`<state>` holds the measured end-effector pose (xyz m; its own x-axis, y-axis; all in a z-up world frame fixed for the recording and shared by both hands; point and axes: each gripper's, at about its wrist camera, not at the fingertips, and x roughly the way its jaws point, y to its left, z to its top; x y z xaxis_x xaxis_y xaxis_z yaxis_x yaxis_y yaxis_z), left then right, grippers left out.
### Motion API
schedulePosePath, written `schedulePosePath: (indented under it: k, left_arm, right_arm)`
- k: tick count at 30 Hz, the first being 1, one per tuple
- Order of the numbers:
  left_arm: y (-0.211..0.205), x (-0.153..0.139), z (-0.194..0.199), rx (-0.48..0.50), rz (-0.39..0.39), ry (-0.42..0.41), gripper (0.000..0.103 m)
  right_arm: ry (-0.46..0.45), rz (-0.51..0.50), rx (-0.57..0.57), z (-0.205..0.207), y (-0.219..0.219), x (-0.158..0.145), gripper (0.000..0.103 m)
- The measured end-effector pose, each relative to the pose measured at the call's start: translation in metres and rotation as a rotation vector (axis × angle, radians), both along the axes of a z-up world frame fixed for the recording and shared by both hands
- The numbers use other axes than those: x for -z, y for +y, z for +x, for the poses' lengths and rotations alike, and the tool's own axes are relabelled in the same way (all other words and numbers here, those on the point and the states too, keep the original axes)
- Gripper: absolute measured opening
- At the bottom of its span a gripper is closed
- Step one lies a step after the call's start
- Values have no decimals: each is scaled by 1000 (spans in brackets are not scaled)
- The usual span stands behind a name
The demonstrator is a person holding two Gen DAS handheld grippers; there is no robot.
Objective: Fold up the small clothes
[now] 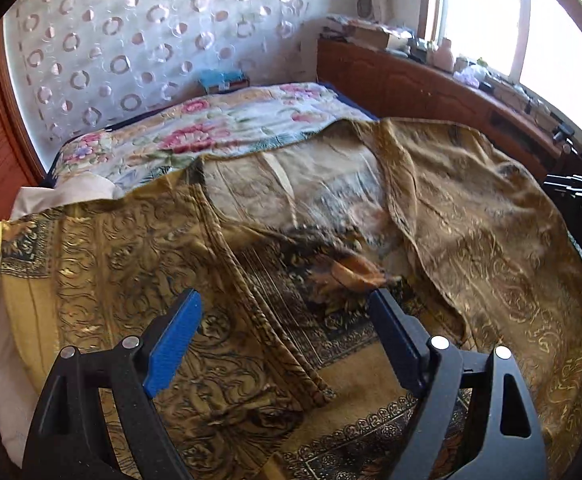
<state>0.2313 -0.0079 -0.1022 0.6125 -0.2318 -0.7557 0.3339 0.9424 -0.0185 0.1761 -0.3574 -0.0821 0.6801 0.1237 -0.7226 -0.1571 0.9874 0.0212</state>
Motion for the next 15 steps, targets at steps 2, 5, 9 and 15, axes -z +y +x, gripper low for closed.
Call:
schedulePosePath:
  k: [2,5,9,15]
  left_arm:
    - [-2,2,1,2,6,8,86]
    - [-5,7,2,7,23,33,86]
    - [-7,10,3,7,38,48,86]
    - [-7,10,5,6,39,53,88]
  right_arm:
    - [20,-3,20,-4,-8,7,55]
    - [51,0,40,-7,-16,15,55]
    - [79,24,43,-3,-21,16,55]
    - [98,66,45,0,-26,13,55]
